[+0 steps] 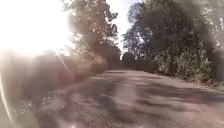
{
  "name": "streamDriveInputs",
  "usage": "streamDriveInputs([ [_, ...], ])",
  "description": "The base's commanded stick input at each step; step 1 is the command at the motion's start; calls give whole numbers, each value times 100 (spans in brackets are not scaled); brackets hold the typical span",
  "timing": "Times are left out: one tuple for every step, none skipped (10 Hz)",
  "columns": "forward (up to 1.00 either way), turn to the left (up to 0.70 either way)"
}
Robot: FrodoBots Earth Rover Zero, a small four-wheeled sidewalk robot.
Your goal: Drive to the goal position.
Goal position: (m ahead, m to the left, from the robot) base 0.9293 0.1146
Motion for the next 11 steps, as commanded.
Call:
streamDriveInputs([
  [6, 0],
  [5, 0],
  [5, 0],
  [5, 0],
  [5, 0],
  [6, 0],
  [6, 0],
  [5, 0],
  [6, 0],
  [6, 0],
  [6, 0],
])
